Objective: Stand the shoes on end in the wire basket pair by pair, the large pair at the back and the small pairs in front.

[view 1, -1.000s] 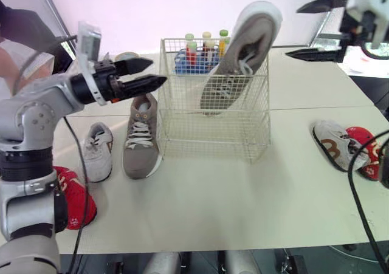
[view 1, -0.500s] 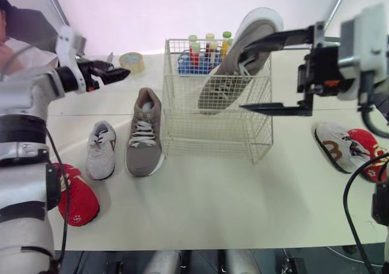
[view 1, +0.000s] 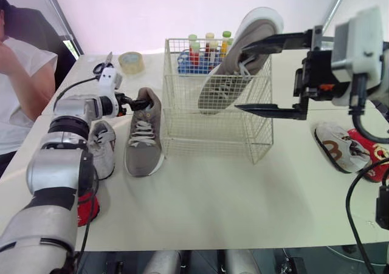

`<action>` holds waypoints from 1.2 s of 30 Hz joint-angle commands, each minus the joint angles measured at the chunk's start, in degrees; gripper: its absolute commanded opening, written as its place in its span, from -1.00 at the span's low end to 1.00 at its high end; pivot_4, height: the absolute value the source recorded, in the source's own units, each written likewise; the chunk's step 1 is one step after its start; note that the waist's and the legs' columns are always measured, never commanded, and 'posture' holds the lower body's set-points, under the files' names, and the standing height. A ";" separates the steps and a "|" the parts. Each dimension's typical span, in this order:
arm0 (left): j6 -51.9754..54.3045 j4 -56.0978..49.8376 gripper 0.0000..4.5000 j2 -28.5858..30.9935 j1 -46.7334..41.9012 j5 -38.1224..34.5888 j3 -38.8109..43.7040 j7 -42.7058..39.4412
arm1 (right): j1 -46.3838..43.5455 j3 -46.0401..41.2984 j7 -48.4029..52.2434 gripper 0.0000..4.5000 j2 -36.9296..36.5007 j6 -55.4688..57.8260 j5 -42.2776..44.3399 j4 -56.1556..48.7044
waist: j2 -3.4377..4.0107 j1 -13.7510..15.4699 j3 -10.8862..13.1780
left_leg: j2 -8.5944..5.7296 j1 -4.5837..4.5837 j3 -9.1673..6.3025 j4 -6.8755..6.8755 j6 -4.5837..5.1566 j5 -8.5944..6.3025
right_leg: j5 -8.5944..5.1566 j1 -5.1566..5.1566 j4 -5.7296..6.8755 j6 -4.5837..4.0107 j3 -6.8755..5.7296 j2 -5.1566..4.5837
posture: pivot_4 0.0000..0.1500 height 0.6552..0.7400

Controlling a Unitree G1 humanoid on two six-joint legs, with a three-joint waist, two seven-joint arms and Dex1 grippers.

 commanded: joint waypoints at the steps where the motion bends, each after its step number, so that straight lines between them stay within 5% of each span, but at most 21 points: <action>1: -1.01 1.11 0.24 0.08 -0.04 1.32 1.31 2.87 | -0.37 -2.02 -1.26 1.00 -0.76 -0.07 1.04 -1.41 | 0.00 -0.21 0.00 | 0.00 0.01 0.00 0.00 0.00 0.00 | 0.00 0.01 0.00 0.00 0.00 0.00 | 1.00 1.00; 7: 2.30 1.10 -0.99 -1.06 -3.01 -2.85 8.01 5.62 | -0.91 -1.05 -2.15 1.00 -0.56 -0.47 1.04 -1.04 | 0.00 -0.66 0.00 | 0.00 0.01 0.00 0.07 0.01 0.00 | 0.02 0.03 0.04 0.03 -0.02 0.00 | 1.00 1.00; 18: 1.30 -8.29 -0.99 3.22 -13.59 -5.32 14.48 12.85 | -2.65 0.72 -1.35 1.00 -0.35 -1.94 0.07 0.97 | -0.45 -0.80 0.26 | 0.00 -0.19 -0.01 0.16 0.01 0.00 | 0.08 -0.04 -0.08 0.14 -0.07 0.00 | 1.00 1.00; 25: -5.97 -12.64 -0.99 4.68 -24.15 -3.58 12.09 9.39 | -4.35 2.28 -0.78 1.00 0.37 -3.67 -1.03 3.05 | -0.47 -0.60 0.27 | 0.00 -0.19 -0.01 0.15 0.00 0.01 | 0.07 -0.05 -0.06 0.13 -0.08 0.01 | 1.00 1.00; 36: -48.92 -9.45 -0.99 -9.93 -32.33 -5.81 16.00 16.21 | -3.97 1.97 -1.51 1.00 -0.29 -3.57 -1.61 2.34 | -0.50 -0.45 0.28 | -0.01 -0.17 0.00 0.18 0.01 -0.01 | 0.11 0.05 -0.17 0.20 -0.09 0.00 | 1.00 1.00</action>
